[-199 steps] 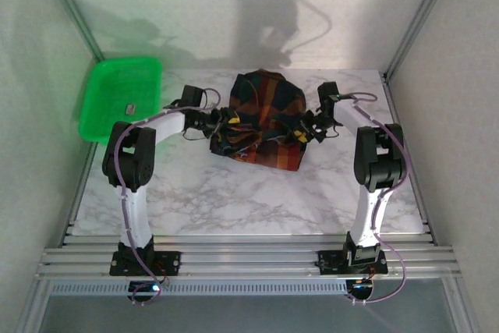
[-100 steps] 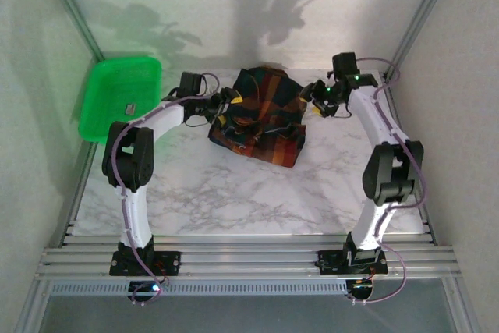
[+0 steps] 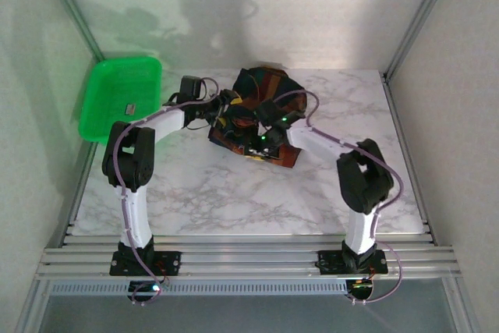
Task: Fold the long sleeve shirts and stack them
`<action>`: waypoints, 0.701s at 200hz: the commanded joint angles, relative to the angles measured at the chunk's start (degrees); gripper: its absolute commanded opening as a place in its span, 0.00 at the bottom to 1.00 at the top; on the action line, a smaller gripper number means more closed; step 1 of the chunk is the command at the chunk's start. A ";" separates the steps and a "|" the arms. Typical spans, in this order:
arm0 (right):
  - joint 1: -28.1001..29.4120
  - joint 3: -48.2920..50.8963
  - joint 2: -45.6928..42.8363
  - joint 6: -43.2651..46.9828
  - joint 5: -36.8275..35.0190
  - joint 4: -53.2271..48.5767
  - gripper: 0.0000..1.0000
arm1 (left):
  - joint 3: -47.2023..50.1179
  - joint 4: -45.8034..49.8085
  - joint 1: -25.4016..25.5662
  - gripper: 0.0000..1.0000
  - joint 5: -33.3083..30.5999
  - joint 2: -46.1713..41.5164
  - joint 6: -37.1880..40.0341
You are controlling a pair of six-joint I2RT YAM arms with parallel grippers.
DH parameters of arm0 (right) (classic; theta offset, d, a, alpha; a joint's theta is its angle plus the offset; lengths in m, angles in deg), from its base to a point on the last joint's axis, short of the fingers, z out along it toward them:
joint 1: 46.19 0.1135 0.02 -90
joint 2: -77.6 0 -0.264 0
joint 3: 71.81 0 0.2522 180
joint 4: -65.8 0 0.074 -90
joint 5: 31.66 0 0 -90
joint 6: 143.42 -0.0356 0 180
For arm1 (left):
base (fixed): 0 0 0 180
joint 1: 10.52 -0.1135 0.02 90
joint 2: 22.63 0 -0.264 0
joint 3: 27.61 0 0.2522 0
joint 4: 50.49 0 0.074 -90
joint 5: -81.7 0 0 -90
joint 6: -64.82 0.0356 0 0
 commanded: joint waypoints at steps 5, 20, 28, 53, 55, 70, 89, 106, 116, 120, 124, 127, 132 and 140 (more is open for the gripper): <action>0.45 -5.09 4.77 -4.66 -3.91 3.86 0.24 | 1.72 -4.22 -0.57 0.83 1.26 -1.62 -2.42; 0.40 -7.87 7.75 -5.82 -5.48 3.47 0.23 | 1.84 -4.47 -0.50 0.84 1.28 -1.54 -2.57; 0.33 -9.02 8.77 -6.51 -6.03 3.97 0.23 | 2.01 -4.47 -0.52 0.84 1.33 -1.71 -2.48; -0.34 -11.73 10.48 -8.83 -8.41 5.90 0.24 | 3.08 -4.38 -0.56 0.83 1.26 -2.39 -2.04; -0.45 -11.85 10.53 -8.97 -8.50 6.12 0.24 | 3.18 -4.39 -0.57 0.83 1.31 -2.50 -2.00; -1.72 -12.41 11.19 -11.31 -9.22 7.95 0.24 | 4.05 -4.86 -0.61 0.84 1.19 -2.78 -2.17; -3.45 -12.55 12.06 -14.09 -10.19 9.74 0.24 | 4.45 -4.44 -0.60 0.84 0.72 -3.12 -1.74; -5.00 -12.35 12.06 -16.52 -11.15 12.81 0.24 | 3.98 -2.98 -0.72 0.84 0.25 -3.44 -0.51; -5.87 -12.67 12.27 -17.65 -11.79 14.58 0.24 | 3.38 -1.44 -0.83 0.84 -0.28 -3.63 0.67; -6.28 -13.08 12.57 -18.01 -11.81 15.22 0.24 | 3.19 -1.07 -0.84 0.84 -0.48 -3.77 1.03; -6.61 -13.59 12.90 -18.31 -11.68 15.67 0.24 | 3.16 -0.85 -0.93 0.84 -0.60 -3.81 1.26; -6.89 -14.09 13.25 -18.62 -11.58 15.98 0.24 | 3.08 -0.75 -1.00 0.84 -0.75 -3.90 1.37; -7.46 -15.04 13.89 -19.05 -11.37 16.42 0.25 | 3.17 -0.82 -1.15 0.84 -0.94 -3.98 1.30; -8.24 -16.61 15.19 -19.61 -10.85 17.35 0.25 | 3.11 -0.94 -1.11 0.85 -1.18 -4.03 1.17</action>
